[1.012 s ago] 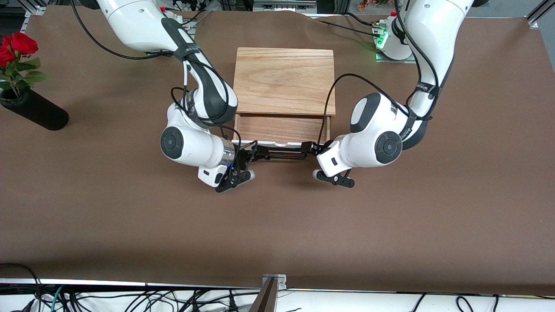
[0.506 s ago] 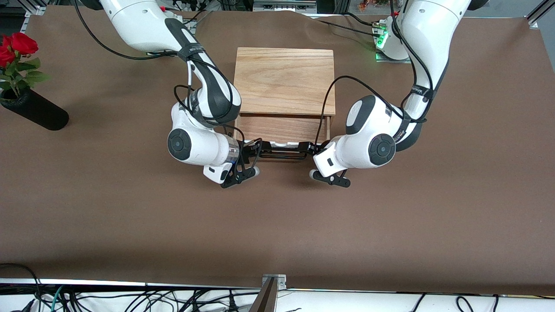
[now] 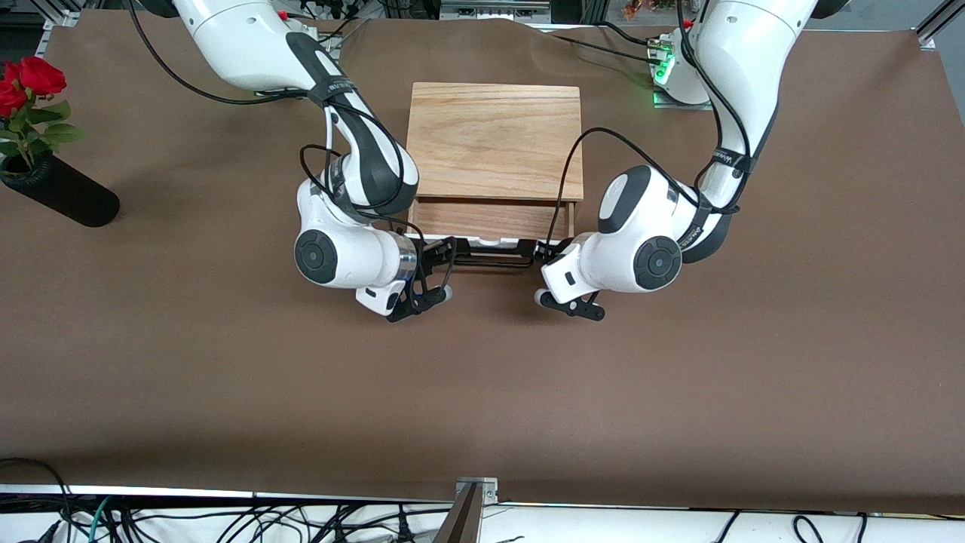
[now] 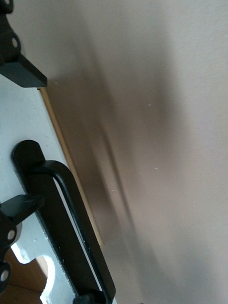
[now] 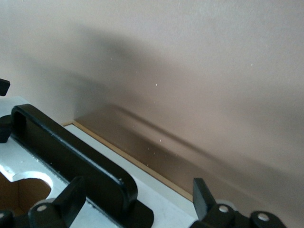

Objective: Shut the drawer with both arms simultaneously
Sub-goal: 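Push the white drawer front into the box with both grippers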

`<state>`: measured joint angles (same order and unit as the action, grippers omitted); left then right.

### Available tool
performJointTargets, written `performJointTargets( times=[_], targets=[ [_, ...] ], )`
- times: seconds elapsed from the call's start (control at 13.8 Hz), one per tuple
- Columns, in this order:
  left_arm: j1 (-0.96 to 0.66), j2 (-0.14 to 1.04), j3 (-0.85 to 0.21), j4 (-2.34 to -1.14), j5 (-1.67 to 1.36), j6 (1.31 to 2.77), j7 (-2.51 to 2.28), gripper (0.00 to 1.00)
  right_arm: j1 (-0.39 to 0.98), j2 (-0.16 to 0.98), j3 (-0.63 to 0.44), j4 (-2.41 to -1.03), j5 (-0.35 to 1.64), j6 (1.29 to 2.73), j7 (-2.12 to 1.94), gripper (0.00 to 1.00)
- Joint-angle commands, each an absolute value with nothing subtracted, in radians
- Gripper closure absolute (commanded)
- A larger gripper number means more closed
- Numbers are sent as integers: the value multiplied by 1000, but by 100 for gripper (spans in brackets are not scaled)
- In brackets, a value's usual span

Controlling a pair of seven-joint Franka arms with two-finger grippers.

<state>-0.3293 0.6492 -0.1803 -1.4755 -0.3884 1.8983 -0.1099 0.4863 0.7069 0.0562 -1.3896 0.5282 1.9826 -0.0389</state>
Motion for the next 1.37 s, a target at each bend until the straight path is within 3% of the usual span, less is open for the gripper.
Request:
performJointTargets(
  times=[0.0, 0.36, 0.65, 1.3],
  targets=[
    [-344, 657, -178, -1474, -411, 1789, -103, 0, 486, 715, 60, -1371, 545, 1944, -25, 0],
    [-341, 657, -178, -1473, -411, 1654, -97, 0, 503, 713, 60, -1371, 543, 1876, 96, 0],
    [-339, 657, -179, -1473, -411, 1638, -97, 0, 514, 709, 60, -1370, 545, 1758, 120, 0],
    [-337, 657, -179, -1470, -425, 1631, -95, 0, 515, 710, 61, -1371, 546, 1675, 110, 0]
  ],
)
